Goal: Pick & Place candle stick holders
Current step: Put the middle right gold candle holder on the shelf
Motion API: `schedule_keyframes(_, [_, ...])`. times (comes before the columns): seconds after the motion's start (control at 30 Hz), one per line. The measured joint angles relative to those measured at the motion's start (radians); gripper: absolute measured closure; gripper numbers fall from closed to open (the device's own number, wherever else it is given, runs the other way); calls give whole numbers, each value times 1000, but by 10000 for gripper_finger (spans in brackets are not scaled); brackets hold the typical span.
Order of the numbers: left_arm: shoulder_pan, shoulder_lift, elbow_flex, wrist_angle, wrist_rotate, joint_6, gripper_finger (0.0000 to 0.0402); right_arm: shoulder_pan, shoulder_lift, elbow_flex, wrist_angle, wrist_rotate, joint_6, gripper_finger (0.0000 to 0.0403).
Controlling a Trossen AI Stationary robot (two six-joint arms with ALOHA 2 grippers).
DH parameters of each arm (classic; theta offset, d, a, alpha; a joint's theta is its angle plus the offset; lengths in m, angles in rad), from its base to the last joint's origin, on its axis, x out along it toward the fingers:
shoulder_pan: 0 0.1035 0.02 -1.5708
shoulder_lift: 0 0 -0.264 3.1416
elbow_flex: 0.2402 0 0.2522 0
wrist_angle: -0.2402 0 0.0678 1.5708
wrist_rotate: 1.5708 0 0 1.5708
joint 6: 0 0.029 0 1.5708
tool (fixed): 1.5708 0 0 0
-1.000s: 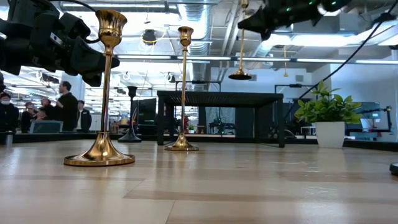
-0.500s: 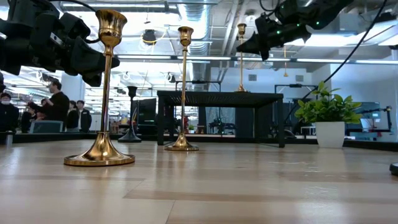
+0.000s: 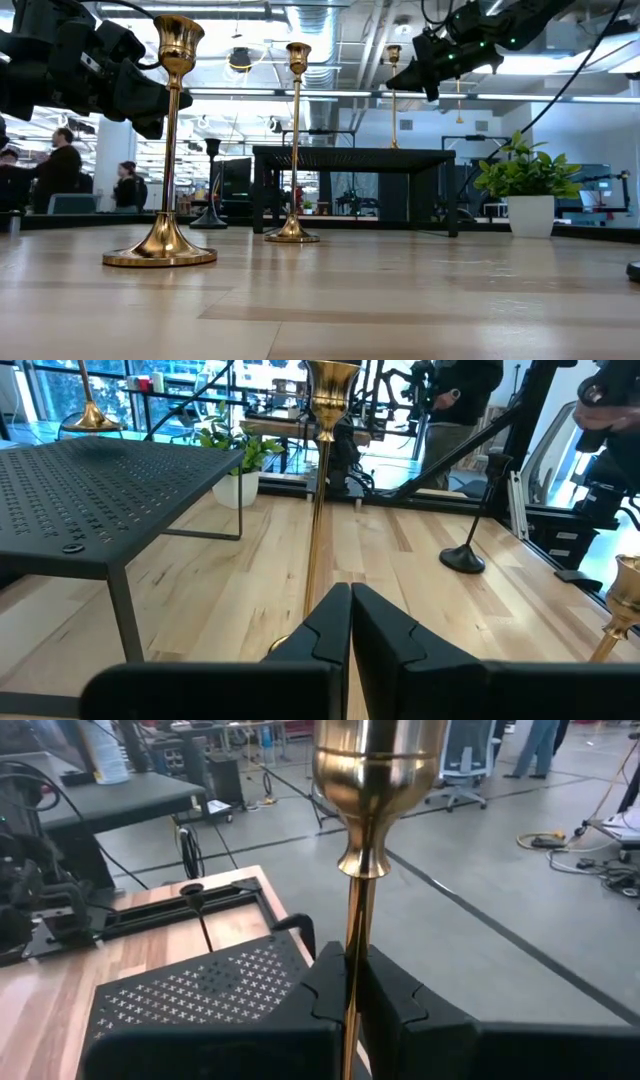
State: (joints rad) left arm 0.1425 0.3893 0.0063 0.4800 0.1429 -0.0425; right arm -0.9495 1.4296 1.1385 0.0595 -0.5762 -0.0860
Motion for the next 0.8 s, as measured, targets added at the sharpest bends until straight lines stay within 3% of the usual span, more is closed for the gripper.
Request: schedule_keyframes(0.8, [0, 0, 0, 0, 0, 0, 389, -9, -1, -1, -52, 13, -21, 402])
